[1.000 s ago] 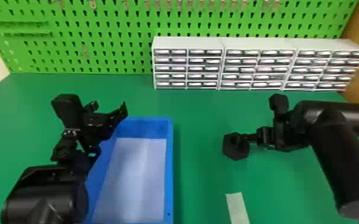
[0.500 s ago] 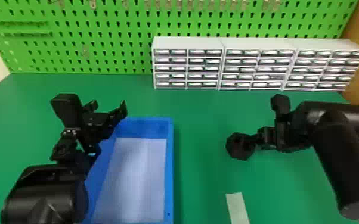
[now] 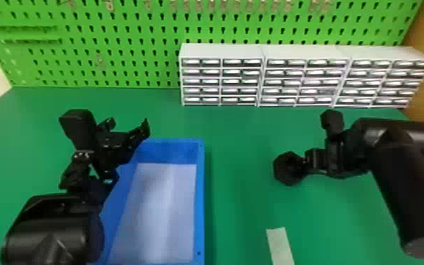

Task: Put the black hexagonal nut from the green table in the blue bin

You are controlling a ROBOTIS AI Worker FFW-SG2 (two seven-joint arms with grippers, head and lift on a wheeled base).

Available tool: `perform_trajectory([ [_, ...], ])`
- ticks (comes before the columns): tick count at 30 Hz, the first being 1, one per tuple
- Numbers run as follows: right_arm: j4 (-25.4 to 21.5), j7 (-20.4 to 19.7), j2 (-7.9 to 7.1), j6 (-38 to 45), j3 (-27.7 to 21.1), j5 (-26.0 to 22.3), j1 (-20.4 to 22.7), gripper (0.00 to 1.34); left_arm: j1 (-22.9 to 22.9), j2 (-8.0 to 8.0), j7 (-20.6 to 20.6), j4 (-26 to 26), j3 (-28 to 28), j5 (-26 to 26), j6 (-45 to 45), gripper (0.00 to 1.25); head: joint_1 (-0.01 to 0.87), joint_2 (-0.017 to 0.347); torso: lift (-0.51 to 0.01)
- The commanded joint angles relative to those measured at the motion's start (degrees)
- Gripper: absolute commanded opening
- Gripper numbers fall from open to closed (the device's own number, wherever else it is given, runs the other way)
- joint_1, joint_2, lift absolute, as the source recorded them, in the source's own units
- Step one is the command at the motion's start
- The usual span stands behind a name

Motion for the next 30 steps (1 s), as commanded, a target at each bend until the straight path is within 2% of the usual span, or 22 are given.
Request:
perform_trajectory([
  [1, -0.3, 0.0, -0.03, -0.3, 0.0, -0.1, 0.5, 0.32, 0.0, 0.0, 0.0, 0.0, 0.0, 0.0, 0.0, 0.93, 0.686, 0.051, -0.097],
  [10, -1.9, 0.1, -0.21, -0.8, 0.3, -0.8, 2.2, 0.32, 0.0, 0.0, 0.0, 0.0, 0.3, 0.1, 0.0, 0.93, 0.686, 0.051, -0.097],
  [30, -3.5, 0.0, -0.47, -0.8, 1.3, -2.2, 2.2, 0.32, 0.2, 0.0, 0.0, 0.0, 0.3, -0.1, 0.0, 0.93, 0.686, 0.051, -0.097],
])
